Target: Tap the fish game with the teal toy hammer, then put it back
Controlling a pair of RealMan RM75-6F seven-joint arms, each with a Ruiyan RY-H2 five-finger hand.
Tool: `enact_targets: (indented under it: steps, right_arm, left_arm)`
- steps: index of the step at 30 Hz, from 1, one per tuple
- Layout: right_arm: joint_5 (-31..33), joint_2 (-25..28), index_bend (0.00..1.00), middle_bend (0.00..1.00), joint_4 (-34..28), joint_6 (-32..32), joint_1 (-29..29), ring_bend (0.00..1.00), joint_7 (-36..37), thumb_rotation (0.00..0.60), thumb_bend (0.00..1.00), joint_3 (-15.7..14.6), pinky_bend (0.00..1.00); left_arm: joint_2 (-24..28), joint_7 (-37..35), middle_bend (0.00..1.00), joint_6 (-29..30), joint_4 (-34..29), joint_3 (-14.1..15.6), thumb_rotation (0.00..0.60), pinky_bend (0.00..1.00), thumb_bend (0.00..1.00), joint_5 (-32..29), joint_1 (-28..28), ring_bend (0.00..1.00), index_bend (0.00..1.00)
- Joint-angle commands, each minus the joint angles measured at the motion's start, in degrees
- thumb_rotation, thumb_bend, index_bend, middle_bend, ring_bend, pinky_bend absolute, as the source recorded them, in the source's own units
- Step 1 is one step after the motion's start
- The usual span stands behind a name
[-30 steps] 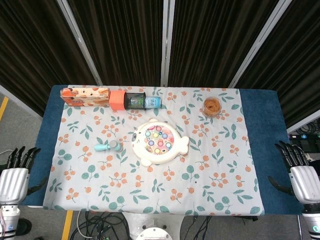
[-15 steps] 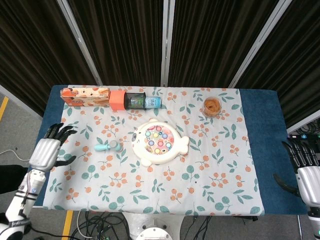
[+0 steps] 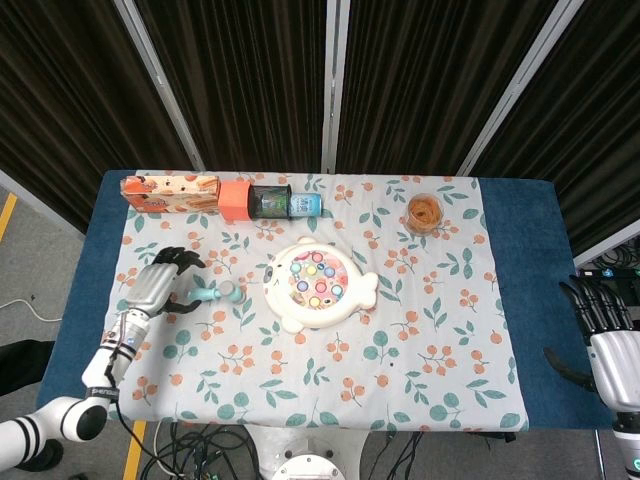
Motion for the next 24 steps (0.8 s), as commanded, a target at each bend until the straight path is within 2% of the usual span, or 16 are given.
enact_targets:
  steps: [1, 11, 24]
  right_arm:
    - [0.03, -0.15, 0.0, 0.05, 0.15, -0.41, 0.2, 0.0, 0.22, 0.6, 0.15, -0.05, 0.0]
    - [-0.1, -0.27, 0.0, 0.05, 0.67, -0.65, 0.22, 0.0, 0.69, 0.6, 0.15, -0.2, 0.0]
    - [0.36, -0.41, 0.0, 0.05, 0.94, -1.71, 0.71, 0.0, 0.97, 0.6, 0.15, -0.09, 0.0]
  left_arm:
    - [-1.55, -0.5, 0.17, -0.11, 0.77, 0.5, 0.6, 0.04, 0.23, -0.52, -0.42, 0.08, 0.3]
    - [-7.96, 1.15, 0.17, -0.68, 4.79, 0.61, 0.6, 0.04, 0.23, -4.53, -2.24, 0.08, 0.33]
    - [-11.09, 1.69, 0.19, 0.09, 7.72, 0.28, 0.6, 0.04, 0.28, -5.98, -3.13, 0.08, 0.38]
